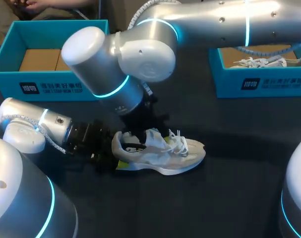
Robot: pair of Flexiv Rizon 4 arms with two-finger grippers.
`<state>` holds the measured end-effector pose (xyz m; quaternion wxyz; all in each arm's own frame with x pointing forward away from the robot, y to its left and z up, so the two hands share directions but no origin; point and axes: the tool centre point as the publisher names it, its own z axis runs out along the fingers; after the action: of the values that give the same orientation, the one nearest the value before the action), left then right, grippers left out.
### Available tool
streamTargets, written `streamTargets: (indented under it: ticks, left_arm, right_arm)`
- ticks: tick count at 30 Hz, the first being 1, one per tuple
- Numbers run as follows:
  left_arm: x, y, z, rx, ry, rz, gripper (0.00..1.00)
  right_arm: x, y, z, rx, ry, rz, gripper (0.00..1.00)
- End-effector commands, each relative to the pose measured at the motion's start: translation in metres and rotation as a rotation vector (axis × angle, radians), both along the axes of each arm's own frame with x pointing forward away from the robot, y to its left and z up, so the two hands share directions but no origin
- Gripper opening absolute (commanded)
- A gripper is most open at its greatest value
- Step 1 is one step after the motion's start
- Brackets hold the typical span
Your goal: Take the shoe out of the shoebox, open the shoe tongue, remove and reinsert the insole, then place the shoe into the shoebox
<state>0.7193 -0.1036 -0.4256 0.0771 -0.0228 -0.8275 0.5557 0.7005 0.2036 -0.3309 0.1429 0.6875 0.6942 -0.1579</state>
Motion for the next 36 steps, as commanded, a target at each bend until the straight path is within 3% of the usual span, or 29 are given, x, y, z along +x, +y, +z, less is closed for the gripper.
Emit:
streamTargets:
  ticks: [1,11,14,16,23,30,36]
  left_arm:
    - [-0.001,0.000,-0.001,0.002,0.001,-0.003,0.00]
    - [-0.001,0.000,-0.001,0.002,0.001,-0.003,0.00]
    - [-0.001,0.000,-0.001,0.002,0.001,-0.003,0.00]
    - [-0.001,0.000,-0.001,0.002,0.001,-0.003,0.00]
    - [-0.001,0.000,-0.001,0.002,0.001,-0.003,0.00]
    - [-0.001,0.000,-0.001,0.002,0.001,-0.003,0.00]
    - [-0.001,0.000,-0.001,0.002,0.001,-0.003,0.00]
  right_arm:
    - [-0.007,-0.004,0.011,-0.009,-0.349,-0.716,0.50]
    - [-0.002,-0.010,0.017,0.022,-0.381,-0.709,0.43]
    - [0.001,-0.012,0.013,0.049,-0.379,-0.705,0.23]
    - [0.001,-0.012,0.012,0.047,-0.373,-0.704,0.00]
    - [-0.003,-0.021,0.011,0.078,-0.365,-0.703,0.00]
    - [-0.010,-0.048,0.005,0.161,-0.399,-0.731,0.00]
    - [-0.013,-0.069,0.008,0.168,-0.407,-0.722,0.00]
